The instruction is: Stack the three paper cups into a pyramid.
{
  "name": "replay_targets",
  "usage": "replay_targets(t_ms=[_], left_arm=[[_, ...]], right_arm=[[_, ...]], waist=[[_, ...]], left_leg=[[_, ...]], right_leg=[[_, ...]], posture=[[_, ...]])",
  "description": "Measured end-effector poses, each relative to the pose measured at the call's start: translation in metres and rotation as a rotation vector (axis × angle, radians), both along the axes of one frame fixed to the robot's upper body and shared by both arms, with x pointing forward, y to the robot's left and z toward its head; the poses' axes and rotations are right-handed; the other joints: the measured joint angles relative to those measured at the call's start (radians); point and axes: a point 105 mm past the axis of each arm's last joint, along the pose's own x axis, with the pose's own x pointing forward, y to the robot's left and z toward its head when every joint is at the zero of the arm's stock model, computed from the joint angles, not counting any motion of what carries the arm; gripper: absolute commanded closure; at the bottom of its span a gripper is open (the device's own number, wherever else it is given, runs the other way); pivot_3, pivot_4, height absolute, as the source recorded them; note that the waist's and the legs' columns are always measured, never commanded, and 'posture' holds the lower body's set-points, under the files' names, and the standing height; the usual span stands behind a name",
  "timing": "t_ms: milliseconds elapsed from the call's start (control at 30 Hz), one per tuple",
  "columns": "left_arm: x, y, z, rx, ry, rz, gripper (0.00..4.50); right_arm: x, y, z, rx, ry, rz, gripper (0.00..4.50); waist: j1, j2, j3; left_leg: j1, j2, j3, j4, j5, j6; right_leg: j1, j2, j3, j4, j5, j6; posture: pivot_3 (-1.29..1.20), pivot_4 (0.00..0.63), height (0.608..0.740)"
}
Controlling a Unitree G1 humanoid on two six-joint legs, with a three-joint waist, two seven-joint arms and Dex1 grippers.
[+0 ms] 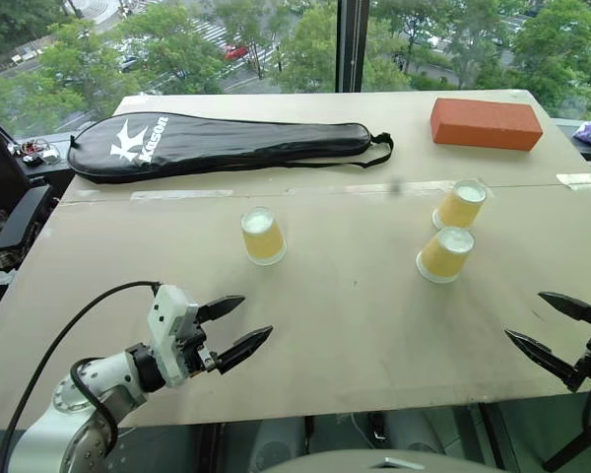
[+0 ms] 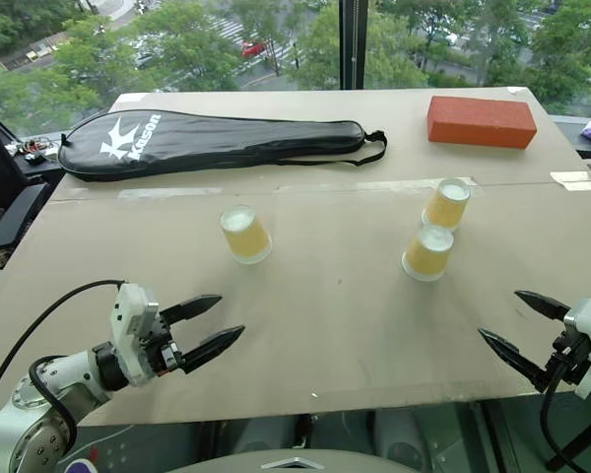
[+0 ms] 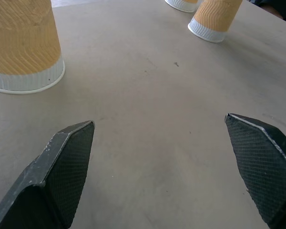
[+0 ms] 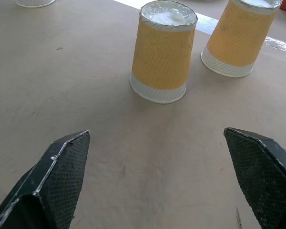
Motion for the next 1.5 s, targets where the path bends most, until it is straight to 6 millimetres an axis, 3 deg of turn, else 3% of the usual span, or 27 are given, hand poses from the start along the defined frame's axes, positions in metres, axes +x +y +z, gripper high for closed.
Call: replay_targets(t_ms=[67, 133, 233, 400, 467, 533, 700, 800, 833, 867, 900, 1000, 1100, 1200, 1300, 1367, 1500], left_arm=[[0.001, 0.000, 0.001, 0.001, -0.005, 0.000, 0.00], [0.020, -0.002, 0.014, -0.022, -0.071, 0.045, 0.00], [0.039, -0.002, 0.032, -0.061, -0.132, 0.111, 0.00], [0.070, 0.027, 0.034, -0.073, -0.118, 0.297, 0.00], [0.081, 0.032, 0.037, -0.032, -0.120, 0.299, 0.00], [0.087, 0.031, 0.041, -0.009, -0.134, 0.281, 0.00], [0.104, 0.012, 0.033, 0.047, -0.117, 0.150, 0.00], [0.123, 0.002, 0.026, 0.088, -0.115, 0.078, 0.75], [0.128, 0.000, 0.025, 0.096, -0.118, 0.058, 1.40], [0.130, 0.000, 0.024, 0.095, -0.121, 0.048, 1.59], [0.136, -0.005, 0.025, 0.099, -0.136, 0.013, 2.16], [0.139, -0.005, 0.025, 0.104, -0.149, -0.027, 2.63], [0.127, -0.022, 0.023, 0.085, -0.122, -0.157, 2.63], [0.114, -0.067, 0.022, 0.027, -0.109, -0.315, 2.63], [0.113, -0.101, 0.017, 0.053, -0.134, -0.394, 2.63], [0.120, -0.109, 0.013, 0.087, -0.152, -0.383, 2.63], [0.129, -0.109, 0.012, 0.105, -0.176, -0.365, 0.78]], right_arm=[[0.002, 0.000, 0.002, -0.004, -0.016, 0.005, 0.06], [0.015, 0.006, -0.001, 0.038, -0.052, 0.018, 0.06], [0.029, 0.029, 0.004, 0.120, -0.106, 0.074, 0.06], [0.026, 0.072, 0.030, 0.183, -0.181, 0.270, 0.06], [0.018, 0.095, 0.044, 0.186, -0.215, 0.401, 0.06], [0.013, 0.106, 0.051, 0.184, -0.232, 0.465, 0.06], [0.017, 0.111, 0.057, 0.191, -0.243, 0.470, 0.06], [0.017, 0.112, 0.057, 0.189, -0.235, 0.454, 0.00], [0.016, 0.113, 0.057, 0.185, -0.230, 0.448, 0.00], [0.016, 0.113, 0.057, 0.183, -0.228, 0.447, 0.00], [0.015, 0.113, 0.057, 0.174, -0.221, 0.430, 0.00], [0.012, 0.112, 0.057, 0.168, -0.215, 0.401, 0.00], [0.010, 0.104, 0.054, 0.153, -0.197, 0.327, 0.00], [0.009, 0.096, 0.051, 0.137, -0.193, 0.228, 0.00], [0.011, 0.090, 0.046, 0.097, -0.182, 0.148, 0.00], [0.012, 0.086, 0.044, 0.069, -0.183, 0.101, 0.00], [0.022, 0.077, 0.041, 0.010, -0.173, 0.011, 0.00]], waist=[[0.000, 0.000, 0.000], [0.002, -0.002, 0.000], [0.001, 0.001, 0.000], [0.000, 0.001, 0.000], [0.001, 0.001, 0.000], [0.002, 0.000, 0.000], [0.004, -0.001, 0.000], [0.003, -0.001, 0.000], [0.002, -0.001, 0.000], [0.000, -0.001, 0.000], [0.000, -0.001, 0.000], [0.000, -0.001, 0.000], [0.003, -0.001, 0.000], [0.011, -0.002, 0.000], [0.005, -0.003, 0.000], [-0.002, -0.003, 0.000], [-0.006, -0.003, -0.001]], left_leg=[[-0.001, -0.001, 0.000, 0.000, 0.000, 0.000], [-0.002, -0.003, -0.002, -0.001, 0.000, 0.000], [-0.001, -0.003, -0.002, -0.001, 0.000, 0.000], [0.000, -0.004, -0.003, 0.000, 0.000, 0.000], [0.000, -0.004, -0.004, 0.001, 0.000, 0.000], [0.000, -0.004, -0.004, 0.001, 0.000, 0.000], [-0.001, -0.006, -0.004, 0.001, 0.000, 0.000], [-0.001, -0.006, -0.003, 0.001, 0.000, 0.000], [-0.001, -0.006, -0.003, 0.001, 0.000, 0.000], [-0.001, -0.006, -0.003, 0.001, 0.000, 0.000], [0.000, -0.006, -0.003, 0.001, 0.000, 0.000], [-0.001, -0.006, -0.004, 0.001, 0.000, 0.000], [-0.001, -0.006, -0.004, 0.001, 0.000, 0.000], [-0.002, -0.007, -0.004, 0.003, 0.000, 0.000], [-0.001, -0.008, -0.003, 0.004, 0.000, 0.000], [0.000, -0.007, -0.002, 0.004, 0.000, 0.000], [0.001, -0.005, -0.003, 0.003, 0.000, 0.000]], right_leg=[[-0.001, 0.001, 0.000, 0.000, 0.002, -0.003], [0.000, 0.001, -0.002, -0.001, 0.002, -0.003], [0.000, -0.001, -0.001, 0.000, 0.002, -0.003], [0.000, 0.001, -0.001, 0.001, 0.002, -0.002], [0.001, 0.002, -0.002, 0.001, 0.000, 0.000], [0.002, 0.001, -0.002, 0.001, 0.001, 0.000], [0.002, 0.000, -0.002, 0.000, 0.002, -0.003], [0.002, 0.000, -0.002, 0.000, 0.002, -0.004], [0.002, 0.001, -0.002, 0.000, 0.002, -0.004], [0.002, 0.001, -0.002, 0.000, 0.003, -0.003], [0.002, 0.001, -0.002, 0.000, 0.003, -0.003], [0.002, 0.001, -0.002, 0.000, 0.003, -0.003], [0.002, 0.000, -0.002, 0.000, 0.002, -0.003], [0.002, -0.002, -0.001, 0.000, 0.002, -0.003], [0.003, -0.001, 0.001, 0.000, 0.003, -0.002], [0.003, 0.001, 0.003, 0.000, 0.002, -0.002], [0.003, 0.004, 0.004, 0.002, 0.002, -0.002]], posture=[[0.00, 0.150, 0.740], [0.00, 0.150, 0.740], [0.00, 0.150, 0.740], [0.00, 0.150, 0.740], [0.00, 0.150, 0.740], [0.00, 0.150, 0.740], [0.00, 0.150, 0.740], [0.00, 0.150, 0.740], [0.00, 0.150, 0.740], [0.00, 0.150, 0.740], [0.00, 0.150, 0.740], [0.00, 0.150, 0.740], [0.00, 0.150, 0.740], [0.00, 0.150, 0.740], [0.00, 0.150, 0.740], [0.00, 0.150, 0.740], [0.00, 0.150, 0.740]])
